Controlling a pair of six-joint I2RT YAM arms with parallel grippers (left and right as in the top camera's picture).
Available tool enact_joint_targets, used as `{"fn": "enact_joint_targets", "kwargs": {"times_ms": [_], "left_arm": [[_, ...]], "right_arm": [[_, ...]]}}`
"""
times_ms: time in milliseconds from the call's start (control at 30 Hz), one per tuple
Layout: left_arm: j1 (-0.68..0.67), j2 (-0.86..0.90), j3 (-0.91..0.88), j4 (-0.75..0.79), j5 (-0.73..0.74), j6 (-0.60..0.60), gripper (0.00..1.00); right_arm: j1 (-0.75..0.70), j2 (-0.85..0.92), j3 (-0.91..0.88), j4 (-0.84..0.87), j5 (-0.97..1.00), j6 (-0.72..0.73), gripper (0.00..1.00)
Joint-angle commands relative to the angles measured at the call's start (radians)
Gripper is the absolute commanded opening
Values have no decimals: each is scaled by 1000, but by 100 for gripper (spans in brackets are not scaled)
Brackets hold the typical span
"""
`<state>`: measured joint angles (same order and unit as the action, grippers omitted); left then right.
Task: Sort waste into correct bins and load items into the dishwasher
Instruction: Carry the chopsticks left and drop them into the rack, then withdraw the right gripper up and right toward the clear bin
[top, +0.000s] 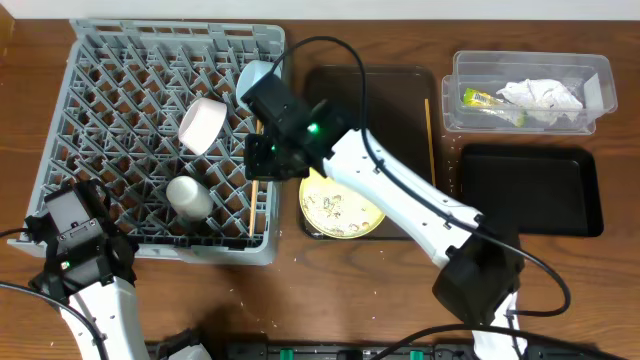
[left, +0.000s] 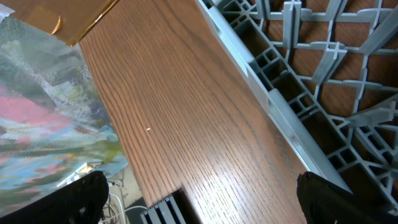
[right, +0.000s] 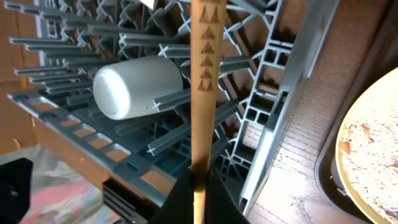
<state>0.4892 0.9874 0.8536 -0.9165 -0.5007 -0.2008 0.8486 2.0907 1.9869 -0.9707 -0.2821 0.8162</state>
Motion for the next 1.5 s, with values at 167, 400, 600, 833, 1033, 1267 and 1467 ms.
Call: {"fn": "enact_joint_targets", "kwargs": {"times_ms": [167, 400, 600, 833, 1033, 1267, 1467], "left_arm": [[5, -2, 16, -3, -9, 13, 98], [5, -2, 16, -3, -9, 13, 98], [5, -2, 16, -3, -9, 13, 98], [5, -2, 16, -3, -9, 13, 98], [5, -2, 16, -3, -9, 13, 98], [5, -2, 16, -3, -9, 13, 98], [5, -2, 16, -3, -9, 13, 98]], "right_arm": [[4, 51, 13, -11, 45, 13, 10], [4, 54, 13, -10, 32, -60, 44], [-13, 37, 21, -15, -11, -100, 41], [-128, -42, 82, -65, -10, -186, 44], [-274, -121, 93, -124, 31, -257, 86], [-447, -140, 93, -223, 100, -257, 99], [-565, -140, 93, -297, 245, -257, 99]]}}
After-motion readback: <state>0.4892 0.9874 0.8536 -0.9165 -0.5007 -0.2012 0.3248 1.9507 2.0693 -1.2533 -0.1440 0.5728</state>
